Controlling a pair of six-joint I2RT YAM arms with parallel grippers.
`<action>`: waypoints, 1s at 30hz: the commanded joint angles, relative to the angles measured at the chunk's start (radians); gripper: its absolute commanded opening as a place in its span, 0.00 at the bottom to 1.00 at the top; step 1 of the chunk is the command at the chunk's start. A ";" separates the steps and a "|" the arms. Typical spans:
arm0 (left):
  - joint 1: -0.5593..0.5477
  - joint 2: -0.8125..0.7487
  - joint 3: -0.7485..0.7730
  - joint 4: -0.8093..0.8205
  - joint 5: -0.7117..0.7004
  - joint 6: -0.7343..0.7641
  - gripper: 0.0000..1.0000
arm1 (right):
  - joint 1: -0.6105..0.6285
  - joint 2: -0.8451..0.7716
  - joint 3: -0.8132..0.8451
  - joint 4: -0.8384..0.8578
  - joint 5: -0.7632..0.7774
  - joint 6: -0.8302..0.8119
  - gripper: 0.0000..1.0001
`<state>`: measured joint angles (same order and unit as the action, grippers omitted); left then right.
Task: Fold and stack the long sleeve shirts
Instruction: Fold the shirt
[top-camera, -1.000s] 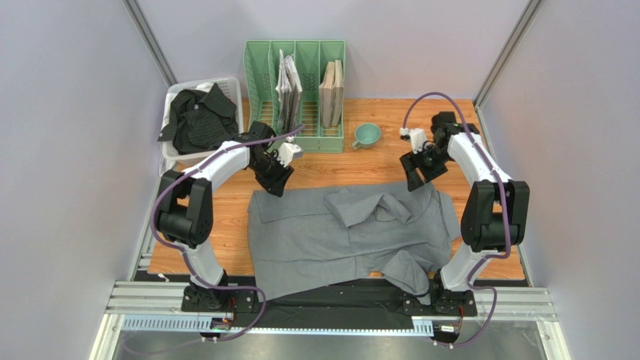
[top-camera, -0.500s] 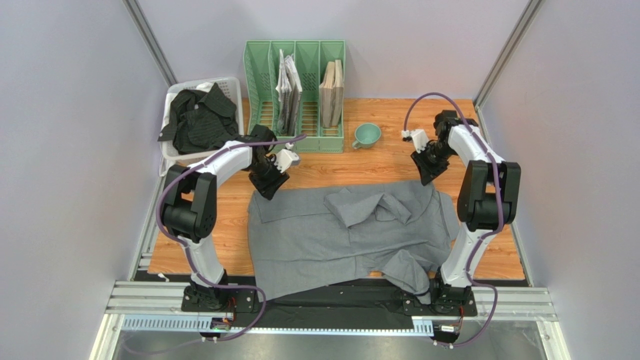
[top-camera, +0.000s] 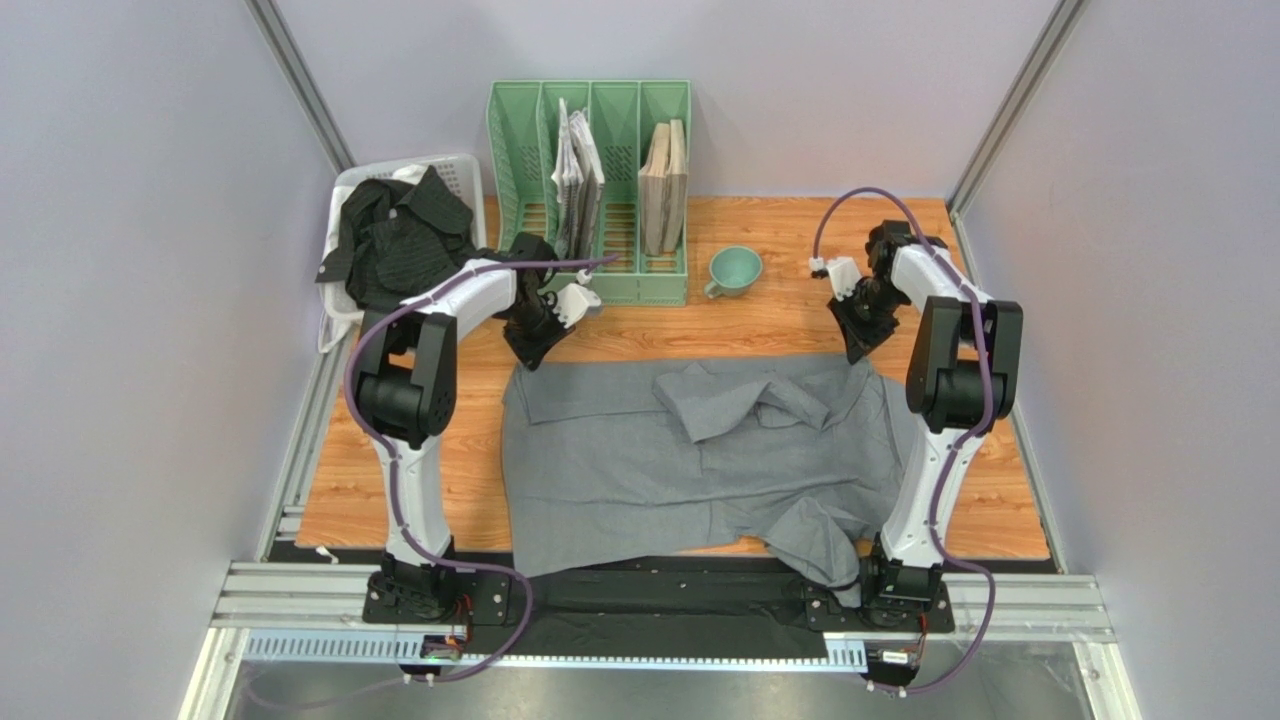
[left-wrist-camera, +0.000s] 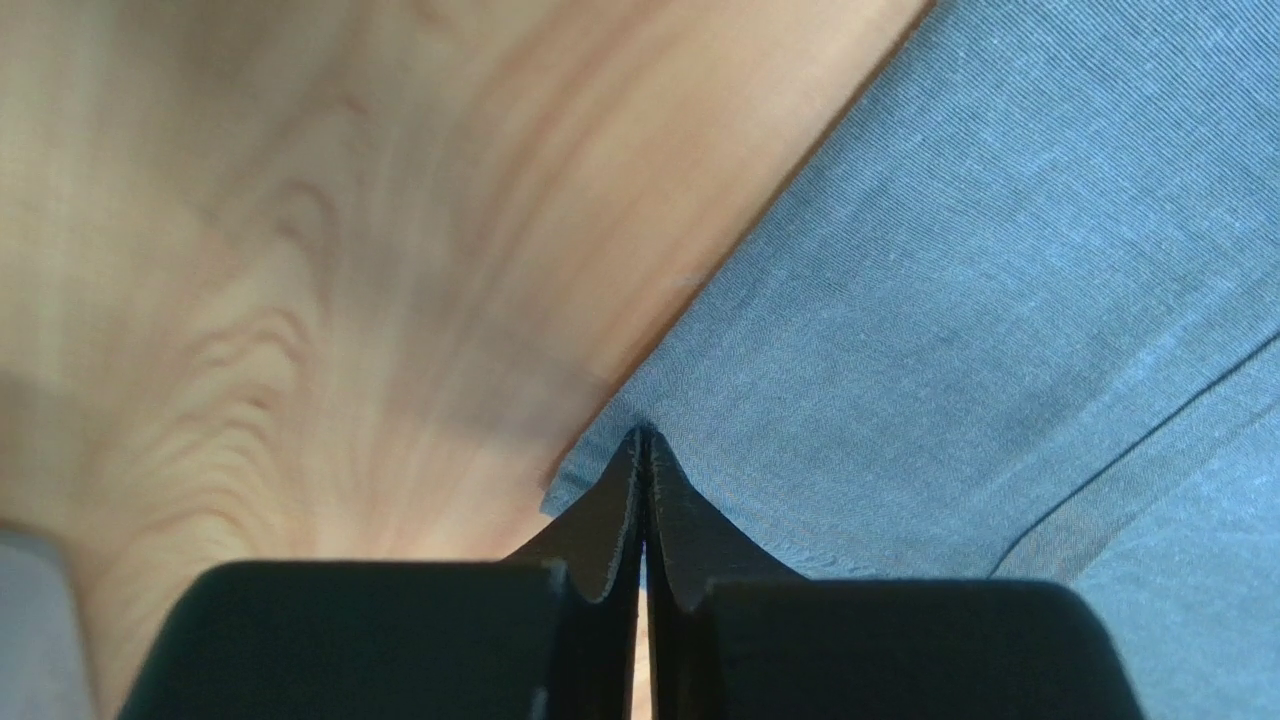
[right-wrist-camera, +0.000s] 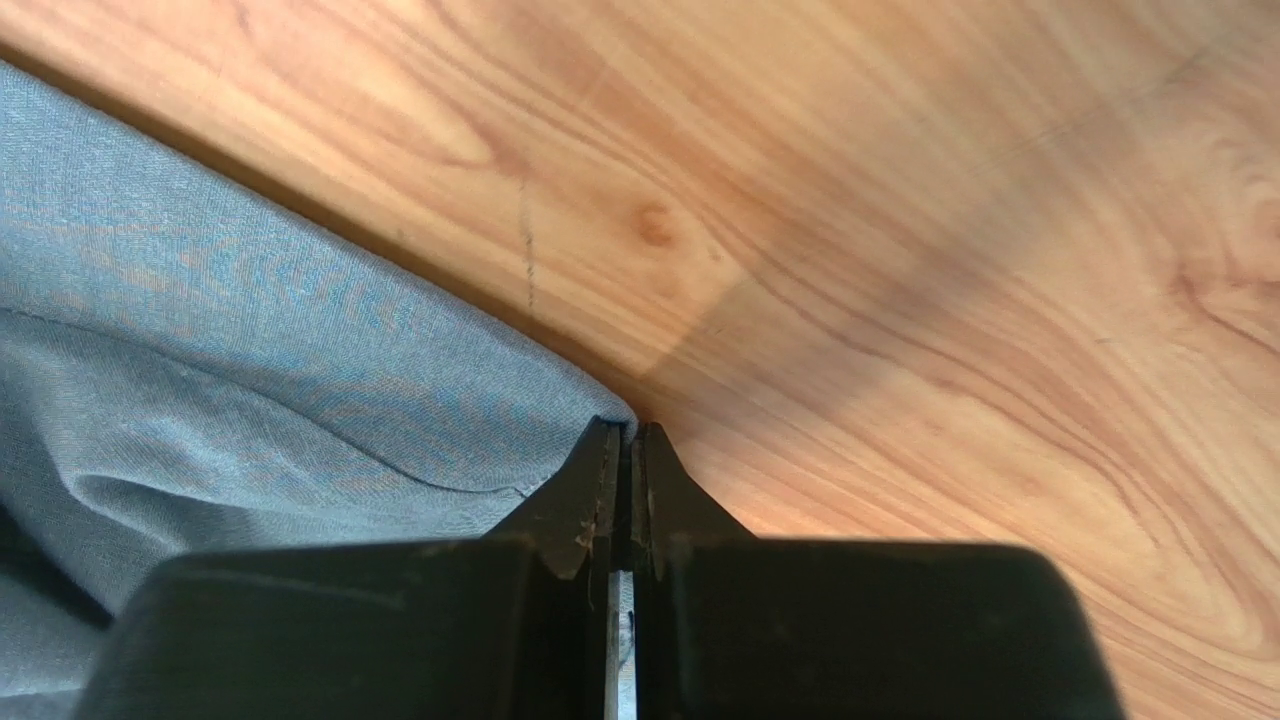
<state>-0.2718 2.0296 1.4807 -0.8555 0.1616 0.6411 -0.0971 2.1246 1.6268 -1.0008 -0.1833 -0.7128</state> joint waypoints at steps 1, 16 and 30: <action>0.020 0.037 0.090 -0.017 -0.031 0.057 0.00 | -0.006 0.020 0.033 0.073 0.031 0.059 0.00; 0.086 -0.422 -0.059 0.065 0.405 -0.173 0.63 | -0.005 -0.375 0.108 -0.128 -0.281 0.092 0.65; 0.235 -0.786 -0.258 0.219 0.506 -0.494 0.86 | 0.822 -0.543 -0.294 0.163 0.056 0.121 0.77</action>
<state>-0.0719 1.2953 1.2232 -0.6701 0.6075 0.2287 0.6304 1.5185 1.3811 -0.9375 -0.2756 -0.5980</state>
